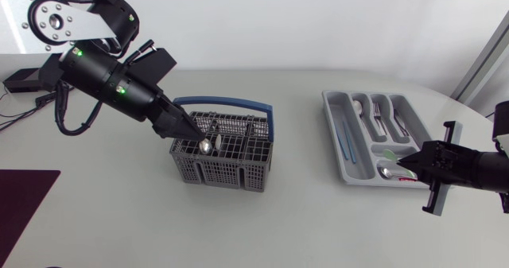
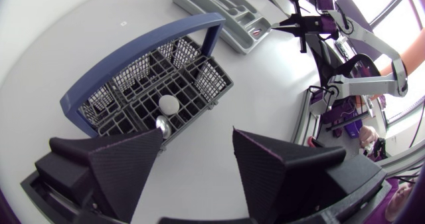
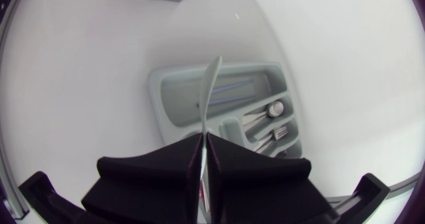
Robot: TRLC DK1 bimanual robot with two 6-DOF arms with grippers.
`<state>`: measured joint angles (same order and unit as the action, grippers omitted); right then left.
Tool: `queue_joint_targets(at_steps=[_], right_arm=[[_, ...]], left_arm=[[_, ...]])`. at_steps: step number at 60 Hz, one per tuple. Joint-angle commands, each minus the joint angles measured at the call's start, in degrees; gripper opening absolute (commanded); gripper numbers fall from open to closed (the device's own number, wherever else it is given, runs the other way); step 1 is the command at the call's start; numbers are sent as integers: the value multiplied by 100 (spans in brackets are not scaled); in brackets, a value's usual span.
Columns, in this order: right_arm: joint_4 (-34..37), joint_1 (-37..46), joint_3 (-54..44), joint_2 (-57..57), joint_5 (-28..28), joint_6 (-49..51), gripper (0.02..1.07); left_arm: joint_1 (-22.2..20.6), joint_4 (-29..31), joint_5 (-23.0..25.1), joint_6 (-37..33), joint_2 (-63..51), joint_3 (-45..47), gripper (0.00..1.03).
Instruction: Unload the cutlery basket into the drawer organizer.
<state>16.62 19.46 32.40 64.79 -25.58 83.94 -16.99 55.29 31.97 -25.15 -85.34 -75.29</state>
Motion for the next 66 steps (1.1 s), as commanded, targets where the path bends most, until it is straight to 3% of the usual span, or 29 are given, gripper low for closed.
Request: queue_joint_targets(at_steps=[1, 22, 42, 46, 51, 55, 60, 66], right_arm=[[-353, 339, -147, 473, 10, 597, 8], [-1513, 629, -147, 1457, 361, 1212, 8], [-3649, 189, -832, 2468, 1469, 1907, 9], [-3886, 189, -894, 2547, 1539, 1968, 22], [-3956, 189, -885, 2494, 1548, 1915, 57], [-3903, 189, -885, 2274, 1530, 1757, 74], [-3719, 172, -858, 1932, 1504, 1476, 91], [-3402, 101, -823, 1501, 1451, 1239, 95]], left_arm=[[-6, -71, -76, 203, -123, 163, 92], [-32, -185, -173, 405, -158, 304, 92], [-23, -229, -340, 783, -158, 436, 92], [-32, -273, -393, 889, -167, 462, 92], [-41, -326, -454, 968, -185, 524, 92], [-58, -361, -472, 1038, -193, 550, 92], [-102, -378, -472, 1100, -211, 559, 92], [-173, -554, -481, 1231, -317, 568, 92]])
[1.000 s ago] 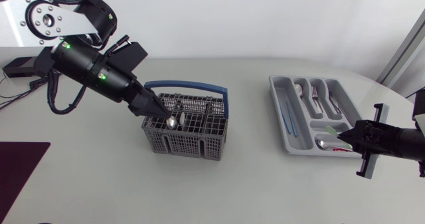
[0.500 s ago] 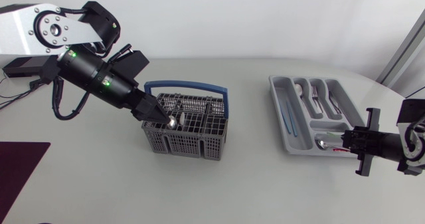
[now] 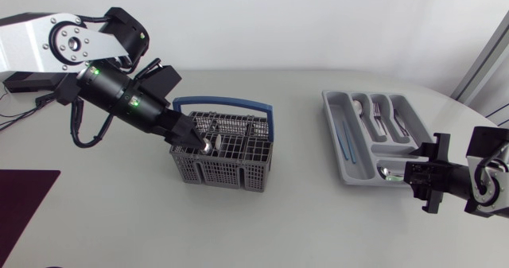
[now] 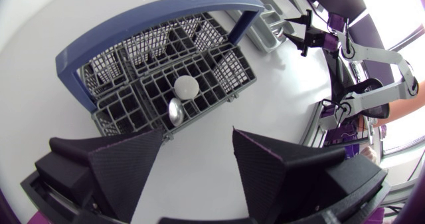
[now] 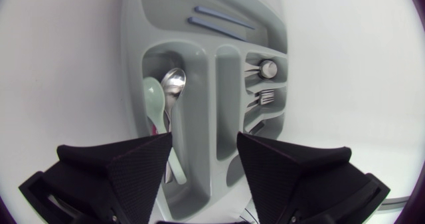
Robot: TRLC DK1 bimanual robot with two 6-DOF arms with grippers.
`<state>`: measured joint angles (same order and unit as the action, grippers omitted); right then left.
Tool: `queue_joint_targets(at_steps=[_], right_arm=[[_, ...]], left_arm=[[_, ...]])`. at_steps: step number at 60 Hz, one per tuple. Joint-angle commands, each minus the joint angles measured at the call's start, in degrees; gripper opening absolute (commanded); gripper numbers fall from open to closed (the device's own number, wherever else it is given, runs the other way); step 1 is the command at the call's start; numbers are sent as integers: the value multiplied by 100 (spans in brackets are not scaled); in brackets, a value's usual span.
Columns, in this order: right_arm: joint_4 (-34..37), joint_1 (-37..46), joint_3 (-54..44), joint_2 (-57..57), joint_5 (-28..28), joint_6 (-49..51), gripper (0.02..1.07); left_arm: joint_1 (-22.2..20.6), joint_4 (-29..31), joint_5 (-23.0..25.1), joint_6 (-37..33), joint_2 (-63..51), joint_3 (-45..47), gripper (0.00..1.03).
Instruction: Unload the cutlery basket into the drawer organizer.
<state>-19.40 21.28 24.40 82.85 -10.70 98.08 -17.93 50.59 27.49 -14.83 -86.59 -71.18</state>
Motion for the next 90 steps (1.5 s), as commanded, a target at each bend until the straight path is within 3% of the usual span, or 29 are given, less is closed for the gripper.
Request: queue_joint_targets(at_steps=[1, 15, 34, 40, 61, 90], right_arm=[[296, -106, -15, -401, -64, -255, 95], [1834, -739, 3, -1895, -284, -1107, 97], [3285, -2514, 117, -3240, -64, -2812, 97], [3610, -3042, 293, -3416, -11, -3375, 97], [3750, -4316, 416, -3627, 455, -4201, 97], [3856, -5265, 856, -3565, 516, -5168, 97]], left_arm=[[-87, -102, -41, 200, -218, 157, 92], [-114, -436, -323, 200, -429, 113, 87], [-158, -673, -349, 217, -754, 95, 59], [-211, -682, -349, 235, -781, 69, 59], [-193, -735, -50, 244, -895, 78, 19], [-17, -752, 178, 314, -447, 95, 16]])
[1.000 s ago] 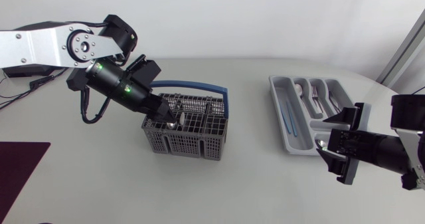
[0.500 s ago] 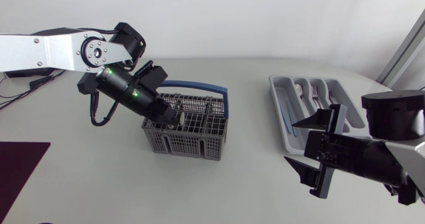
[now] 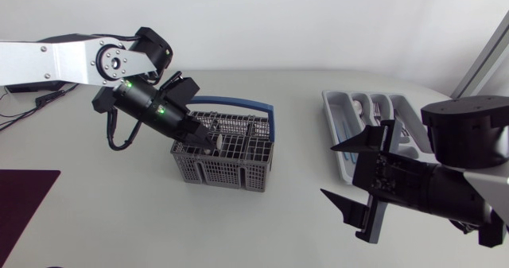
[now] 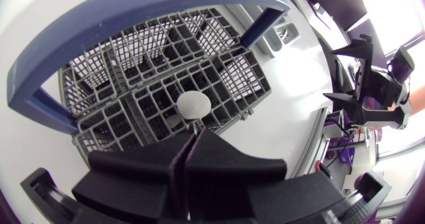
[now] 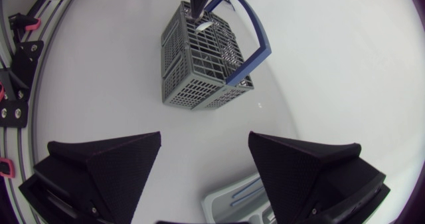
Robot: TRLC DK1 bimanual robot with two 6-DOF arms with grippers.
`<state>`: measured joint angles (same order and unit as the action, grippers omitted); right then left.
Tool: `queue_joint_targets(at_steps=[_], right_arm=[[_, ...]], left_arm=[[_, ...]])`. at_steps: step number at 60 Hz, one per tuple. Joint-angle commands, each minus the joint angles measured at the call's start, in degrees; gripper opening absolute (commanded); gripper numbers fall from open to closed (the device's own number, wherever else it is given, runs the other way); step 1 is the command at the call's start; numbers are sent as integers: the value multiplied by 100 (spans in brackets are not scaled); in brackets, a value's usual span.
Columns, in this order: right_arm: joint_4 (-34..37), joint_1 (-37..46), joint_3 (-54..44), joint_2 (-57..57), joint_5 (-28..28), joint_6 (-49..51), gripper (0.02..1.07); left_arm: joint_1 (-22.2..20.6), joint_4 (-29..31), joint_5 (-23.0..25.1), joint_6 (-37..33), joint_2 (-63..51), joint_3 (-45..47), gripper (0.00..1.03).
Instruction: Unload the cutlery basket into the drawer organizer.
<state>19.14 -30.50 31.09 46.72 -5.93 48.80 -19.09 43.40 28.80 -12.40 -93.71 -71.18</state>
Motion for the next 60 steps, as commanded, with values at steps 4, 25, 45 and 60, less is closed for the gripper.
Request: queue_joint_targets(at_steps=[4, 25, 45, 60], right_arm=[[2, -193, 275, 74, 31, -371, 97], [-15, -589, 565, 268, -48, -801, 97], [187, -597, 907, 276, -672, -1153, 97], [486, -395, 1277, 452, -1613, -1355, 97]], left_arm=[[143, 2, 188, 71, 362, 95, 16], [151, 319, 592, 238, 1092, 16, 16], [-183, 819, 741, 326, 1690, -432, 16], [-701, 978, 794, 265, 1751, -801, 16]])
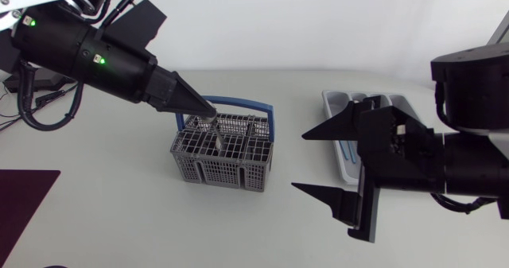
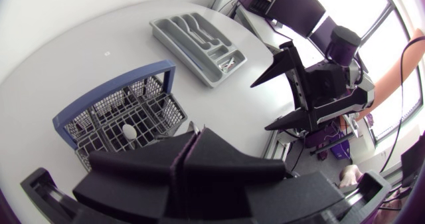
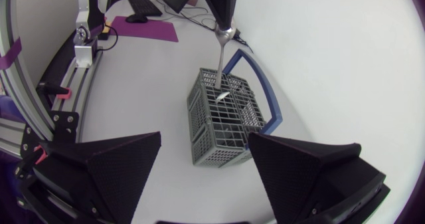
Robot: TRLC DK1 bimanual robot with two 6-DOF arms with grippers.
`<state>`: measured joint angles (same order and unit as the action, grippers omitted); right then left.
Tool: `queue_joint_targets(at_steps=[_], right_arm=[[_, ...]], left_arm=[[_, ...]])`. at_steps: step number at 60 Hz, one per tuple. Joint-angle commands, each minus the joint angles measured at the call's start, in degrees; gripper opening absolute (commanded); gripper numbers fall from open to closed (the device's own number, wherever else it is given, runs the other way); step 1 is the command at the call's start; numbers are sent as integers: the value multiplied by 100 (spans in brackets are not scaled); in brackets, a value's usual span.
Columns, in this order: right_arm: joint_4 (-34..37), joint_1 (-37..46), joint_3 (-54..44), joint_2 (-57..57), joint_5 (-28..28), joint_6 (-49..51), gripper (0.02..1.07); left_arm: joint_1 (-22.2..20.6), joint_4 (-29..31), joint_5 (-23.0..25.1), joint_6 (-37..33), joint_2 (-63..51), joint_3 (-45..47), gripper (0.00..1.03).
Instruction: Unload the cutlery basket into the drawer organizer.
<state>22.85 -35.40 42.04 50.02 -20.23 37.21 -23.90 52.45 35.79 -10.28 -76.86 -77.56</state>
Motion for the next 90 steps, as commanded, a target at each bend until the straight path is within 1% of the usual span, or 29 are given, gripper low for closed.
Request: queue_joint_targets(at_steps=[1, 3, 8, 11, 16, 20, 24, 27, 34, 41, 43, 44, 49, 54, 58, 63, 72, 78, 80, 81, 82, 90], right_arm=[[141, 112, 208, 148, -271, -206, 97], [185, 147, 243, 175, -394, -206, 96], [272, 244, 287, 280, -728, -206, 96], [378, 341, 322, 368, -1036, -179, 92], [475, 420, 305, 474, -1361, -91, 88], [554, 437, 269, 562, -1519, 14, 86], [571, 490, 261, 623, -1721, 67, 80], [615, 525, 287, 658, -1844, 128, 78], [633, 551, 349, 746, -1985, 225, 67], [624, 604, 410, 790, -2108, 304, 50], [615, 613, 410, 790, -2117, 304, 49], [589, 622, 410, 808, -2126, 304, 46], [571, 648, 428, 860, -2187, 322, 42], [563, 657, 445, 878, -2196, 339, 42], [536, 657, 454, 904, -2231, 339, 34], [510, 657, 445, 931, -2240, 339, 30], [492, 657, 445, 966, -2240, 348, 29], [492, 639, 445, 975, -2275, 348, 20], [492, 631, 436, 975, -2275, 348, 19], [492, 622, 436, 975, -2275, 348, 16], [492, 622, 428, 975, -2275, 348, 15], [536, 613, 410, 1001, -2284, 348, 12]], left_arm=[[-229, 73, 95, 53, 66, -163, 16], [-414, 73, 112, -9, 13, -145, 16], [-633, 73, 227, -158, -92, -145, 16], [-783, 73, 306, -264, -154, -172, 16], [-959, 64, 420, -369, -259, -225, 16], [-1117, 64, 464, -466, -374, -295, 16], [-1240, 82, 481, -501, -479, -374, 16], [-1363, 108, 534, -510, -576, -444, 16], [-1530, 161, 569, -519, -734, -550, 16], [-1679, 196, 587, -519, -857, -602, 16], [-1697, 196, 587, -519, -866, -602, 16], [-1732, 196, 587, -510, -892, -602, 16], [-1811, 205, 587, -510, -918, -594, 16], [-1837, 205, 613, -510, -936, -594, 16], [-1846, 205, 622, -510, -945, -602, 16], [-1846, 205, 666, -501, -936, -620, 16], [-1925, 213, 684, -483, -936, -629, 16], [-1952, 213, 684, -483, -927, -629, 16], [-1961, 213, 684, -475, -936, -638, 16], [-1961, 213, 684, -475, -936, -646, 16], [-1961, 213, 692, -475, -936, -655, 16], [-1943, 213, 692, -475, -936, -682, 16]])
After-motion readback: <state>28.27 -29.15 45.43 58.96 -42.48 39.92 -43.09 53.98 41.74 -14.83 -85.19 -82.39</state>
